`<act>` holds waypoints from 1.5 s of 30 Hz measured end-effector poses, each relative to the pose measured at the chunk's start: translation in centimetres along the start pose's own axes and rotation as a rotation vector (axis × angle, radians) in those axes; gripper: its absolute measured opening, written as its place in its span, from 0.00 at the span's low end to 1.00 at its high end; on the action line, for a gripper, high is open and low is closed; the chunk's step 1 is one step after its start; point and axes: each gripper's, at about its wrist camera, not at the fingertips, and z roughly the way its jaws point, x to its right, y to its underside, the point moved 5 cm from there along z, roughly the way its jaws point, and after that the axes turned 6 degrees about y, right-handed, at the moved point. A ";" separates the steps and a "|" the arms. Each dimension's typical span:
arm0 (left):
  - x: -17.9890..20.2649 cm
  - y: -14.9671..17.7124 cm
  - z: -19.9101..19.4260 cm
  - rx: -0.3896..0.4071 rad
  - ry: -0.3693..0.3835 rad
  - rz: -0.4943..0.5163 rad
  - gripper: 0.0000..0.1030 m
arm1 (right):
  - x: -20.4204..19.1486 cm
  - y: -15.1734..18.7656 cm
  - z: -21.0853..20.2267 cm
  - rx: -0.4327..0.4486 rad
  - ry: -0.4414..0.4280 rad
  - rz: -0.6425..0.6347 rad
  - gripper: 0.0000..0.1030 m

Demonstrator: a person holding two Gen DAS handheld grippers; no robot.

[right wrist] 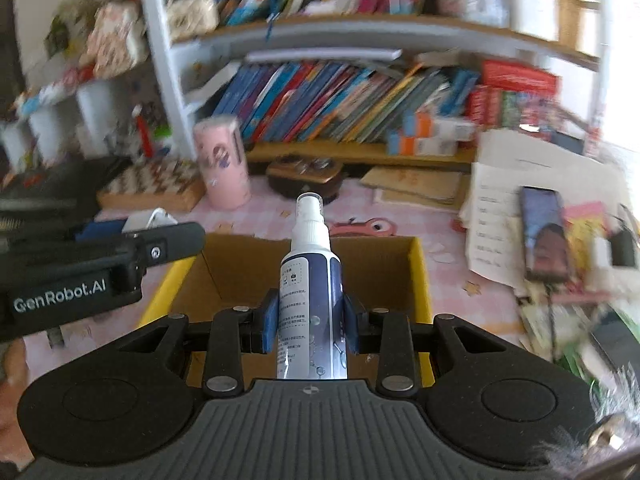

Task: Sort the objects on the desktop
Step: 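Lower both held items into the yellow box and open both tools, then raise both open tools out of the yellow box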

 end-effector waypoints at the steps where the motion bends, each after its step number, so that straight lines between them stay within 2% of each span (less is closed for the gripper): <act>1: -0.1 0.2 0.7 -0.020 -0.015 0.009 0.41 | -0.1 -0.1 1.2 -0.020 -0.007 -0.042 0.29; 7: -1.2 1.7 5.6 -0.157 -0.090 0.040 0.41 | -0.7 0.7 7.5 -0.152 -0.033 -0.285 0.29; 14: -1.3 3.8 9.3 -0.309 -0.087 0.103 0.41 | -2.1 3.5 11.4 -0.264 -0.060 -0.574 0.30; 16: -1.3 4.2 9.6 -0.340 -0.087 0.102 0.41 | -2.5 3.9 12.0 -0.305 -0.075 -0.603 0.30; 18: -1.4 4.2 9.6 -0.344 -0.095 0.102 0.42 | -2.9 4.1 12.1 -0.306 -0.081 -0.646 0.30; 25: -1.5 4.2 9.5 -0.343 -0.107 0.100 0.41 | -2.5 4.1 12.0 -0.311 -0.059 -0.635 0.30; 27: -1.4 3.9 9.3 -0.313 -0.110 0.102 0.44 | -2.3 3.6 12.0 -0.298 -0.050 -0.609 0.30; 28: -1.3 3.7 9.0 -0.290 -0.112 0.105 0.51 | -2.1 3.3 11.9 -0.280 -0.045 -0.584 0.36; 29: -1.2 3.5 8.6 -0.265 -0.117 0.111 0.61 | -1.9 2.9 11.7 -0.258 -0.035 -0.562 0.41; 30: -1.1 3.3 8.1 -0.237 -0.127 0.116 0.65 | -1.6 2.4 11.5 -0.238 -0.033 -0.544 0.47; 36: -0.7 1.4 4.4 -0.096 -0.153 0.089 0.69 | 0.3 0.6 9.0 -0.140 -0.048 -0.385 0.47; 39: -0.8 0.7 2.0 -0.024 -0.176 0.075 0.77 | 1.1 -0.2 6.7 -0.061 -0.018 -0.319 0.48; 41: -0.7 0.4 0.6 0.012 -0.189 0.070 0.80 | 1.3 -0.7 5.0 0.009 0.011 -0.294 0.53; 42: -0.7 0.3 -0.2 0.026 -0.195 0.067 0.81 | 1.4 -0.9 4.1 0.048 0.033 -0.279 0.60; 45: -1.0 0.4 -2.2 0.056 -0.210 0.038 0.83 | 2.0 -1.4 1.6 0.158 0.075 -0.208 0.65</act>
